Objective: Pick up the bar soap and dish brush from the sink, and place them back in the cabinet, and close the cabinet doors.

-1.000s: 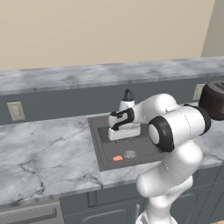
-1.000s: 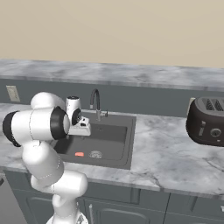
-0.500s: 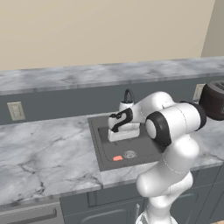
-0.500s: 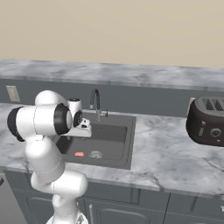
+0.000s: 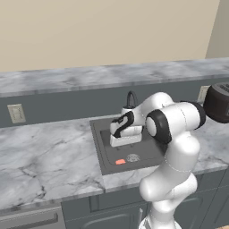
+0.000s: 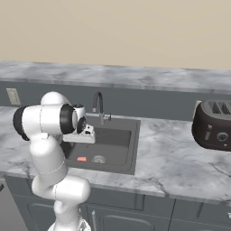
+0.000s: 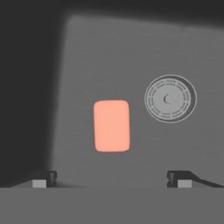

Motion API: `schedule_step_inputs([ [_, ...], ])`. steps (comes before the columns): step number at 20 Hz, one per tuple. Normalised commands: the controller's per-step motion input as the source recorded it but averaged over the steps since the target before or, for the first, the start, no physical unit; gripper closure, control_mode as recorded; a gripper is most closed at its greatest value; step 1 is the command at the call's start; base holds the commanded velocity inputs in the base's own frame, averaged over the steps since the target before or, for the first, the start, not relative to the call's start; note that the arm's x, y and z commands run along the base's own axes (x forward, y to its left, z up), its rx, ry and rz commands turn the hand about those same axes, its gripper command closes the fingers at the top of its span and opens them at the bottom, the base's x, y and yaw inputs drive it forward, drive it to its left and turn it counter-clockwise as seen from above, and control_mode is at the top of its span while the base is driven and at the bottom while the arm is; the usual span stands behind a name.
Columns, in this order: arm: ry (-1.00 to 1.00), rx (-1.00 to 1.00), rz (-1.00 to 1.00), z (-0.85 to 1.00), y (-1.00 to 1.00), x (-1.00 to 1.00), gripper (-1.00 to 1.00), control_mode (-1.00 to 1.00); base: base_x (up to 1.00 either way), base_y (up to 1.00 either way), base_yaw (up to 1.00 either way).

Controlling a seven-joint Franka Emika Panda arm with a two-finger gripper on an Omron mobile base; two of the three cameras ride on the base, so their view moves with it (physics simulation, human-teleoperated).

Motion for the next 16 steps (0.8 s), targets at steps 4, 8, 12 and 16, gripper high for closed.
schedule_step_inputs([
  [4, 0.0, 0.0, 0.0, -0.21, 0.0, 0.11, -1.0, -1.0, 0.0, 0.0, 0.0],
  [8, 0.0, 0.0, 0.0, -0.23, 0.0, 0.12, -1.0, -1.0, 0.0, 0.0, 0.0],
  [12, 0.0, 0.0, 0.0, -0.23, 0.0, 0.11, -1.0, -1.0, 0.0, 0.0, 0.0],
  [16, 0.0, 0.0, 0.0, -0.24, 0.0, 0.11, -1.0, -1.0, 0.0, 0.0, 0.0],
])
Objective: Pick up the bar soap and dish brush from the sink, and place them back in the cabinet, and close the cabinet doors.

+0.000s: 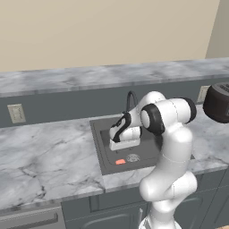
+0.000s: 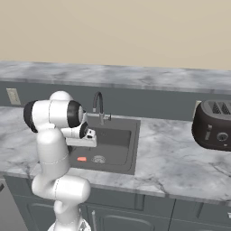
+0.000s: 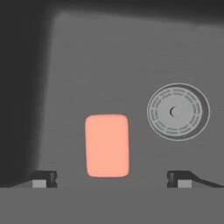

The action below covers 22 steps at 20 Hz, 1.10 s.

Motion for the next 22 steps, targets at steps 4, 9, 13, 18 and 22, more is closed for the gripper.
schedule_step_inputs([
  [4, 0.0, 0.0, 0.0, -0.24, 0.0, 0.08, -1.0, -1.0, 0.0, 0.0, 0.0],
  [9, 0.0, 0.0, 0.0, -0.24, 0.0, 0.09, -1.0, -1.0, 0.0, 0.0, 0.0],
  [13, 0.0, 0.0, 0.0, -0.22, 0.0, 0.04, -1.0, -1.0, 0.0, 0.0, 0.0],
  [18, 0.0, 0.0, 0.0, -0.22, 0.0, 0.03, -1.0, -1.0, 0.0, 0.0, 0.0],
  [22, 0.0, 0.0, 0.0, -0.21, 0.01, 0.0, -1.0, -1.0, 0.0, 0.0, 0.0],
])
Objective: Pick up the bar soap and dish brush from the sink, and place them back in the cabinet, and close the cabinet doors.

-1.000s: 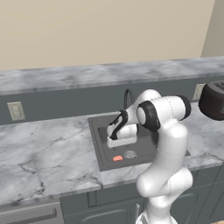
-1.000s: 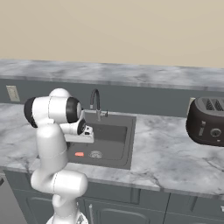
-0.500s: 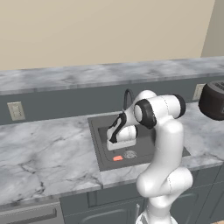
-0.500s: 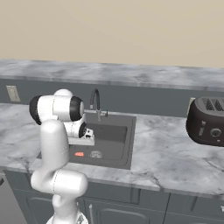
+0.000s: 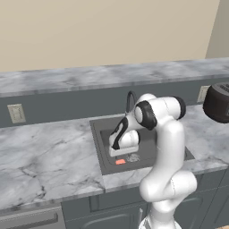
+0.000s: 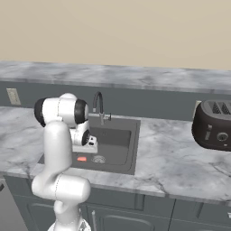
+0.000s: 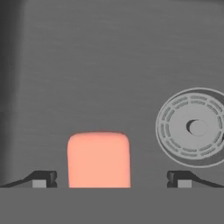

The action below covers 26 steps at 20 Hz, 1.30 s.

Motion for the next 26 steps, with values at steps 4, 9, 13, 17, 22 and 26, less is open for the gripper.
schedule_step_inputs([
  [4, 0.0, 0.0, 0.0, -0.2, 0.02, 0.0, -1.0, -1.0, 0.0, 0.0, 0.0],
  [9, 0.0, 0.0, 0.0, -0.13, 0.08, 0.0, -1.0, -1.0, 0.0, 0.0, 0.0],
  [13, 0.0, 0.0, 0.0, -0.11, 0.08, -0.01, -1.0, -1.0, 0.0, 0.0, 0.0],
  [17, 0.0, 0.0, 0.0, -0.11, 0.03, 0.0, -1.0, -1.0, 0.0, 0.0, 0.0],
  [22, 0.0, 0.0, 0.0, -0.19, 0.02, 0.0, -1.0, -1.0, 0.0, 0.0, 0.0],
  [26, 0.0, 0.0, 0.0, -0.23, 0.01, 0.0, -1.0, -1.0, 0.0, 0.0, 0.0],
])
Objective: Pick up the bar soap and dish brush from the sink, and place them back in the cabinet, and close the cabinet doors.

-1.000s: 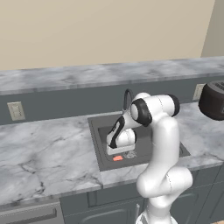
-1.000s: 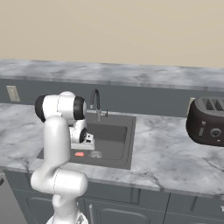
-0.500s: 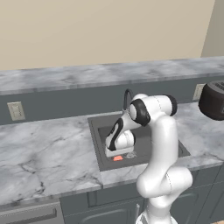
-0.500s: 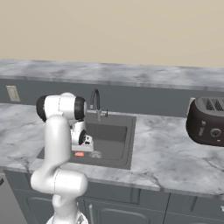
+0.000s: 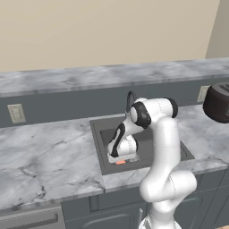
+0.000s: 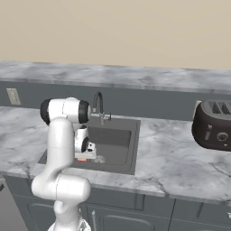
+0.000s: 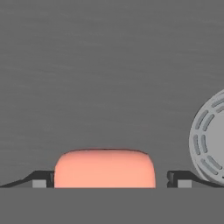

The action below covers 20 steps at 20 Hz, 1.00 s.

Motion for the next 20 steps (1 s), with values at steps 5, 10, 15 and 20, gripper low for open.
schedule_step_inputs([
  [5, 0.0, 0.0, 0.0, -0.21, 0.01, -0.01, -1.0, -1.0, 0.0, 0.0, 0.0],
  [10, 0.0, 0.0, 0.0, -0.1, 0.0, 0.0, -1.0, -1.0, 0.0, 0.0, 0.0],
  [15, 0.0, 0.0, 0.0, 0.0, 0.0, 0.0, -1.0, -1.0, 0.0, 0.0, 0.0],
  [20, 0.0, 0.0, 0.0, 0.0, 0.0, 0.0, -1.0, -1.0, 0.0, 0.0, 0.0],
])
